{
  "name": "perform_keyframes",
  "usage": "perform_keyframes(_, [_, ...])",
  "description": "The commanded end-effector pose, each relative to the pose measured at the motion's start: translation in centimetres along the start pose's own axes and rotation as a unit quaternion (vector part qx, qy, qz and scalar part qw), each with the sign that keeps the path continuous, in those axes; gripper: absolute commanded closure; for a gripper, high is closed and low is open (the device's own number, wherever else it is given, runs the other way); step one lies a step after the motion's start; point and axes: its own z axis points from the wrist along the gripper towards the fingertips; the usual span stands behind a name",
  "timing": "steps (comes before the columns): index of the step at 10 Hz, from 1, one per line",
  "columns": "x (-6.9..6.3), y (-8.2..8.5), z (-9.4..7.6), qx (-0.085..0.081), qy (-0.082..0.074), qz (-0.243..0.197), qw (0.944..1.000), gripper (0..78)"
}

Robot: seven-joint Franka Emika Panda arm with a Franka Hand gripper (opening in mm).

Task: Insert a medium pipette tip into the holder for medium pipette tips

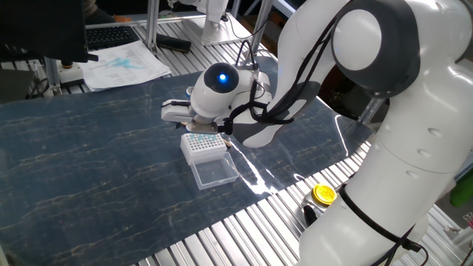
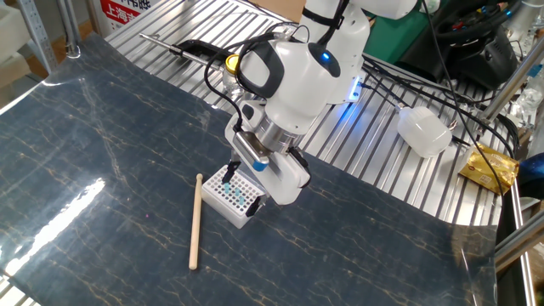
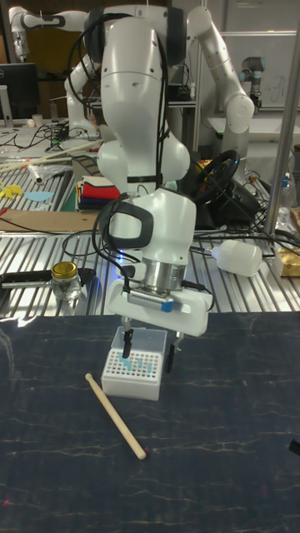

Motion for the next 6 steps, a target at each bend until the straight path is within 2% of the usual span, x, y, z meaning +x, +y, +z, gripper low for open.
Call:
perform_keyframes(1, [-0.9, -0.3, -2.2, 0.023, 0.125, -0.024, 0.9916, 0.2])
perform_keyframes(6, [-1.2, -0.3, -4.1, 0.026, 0.152, -0.023, 0.9878, 0.2])
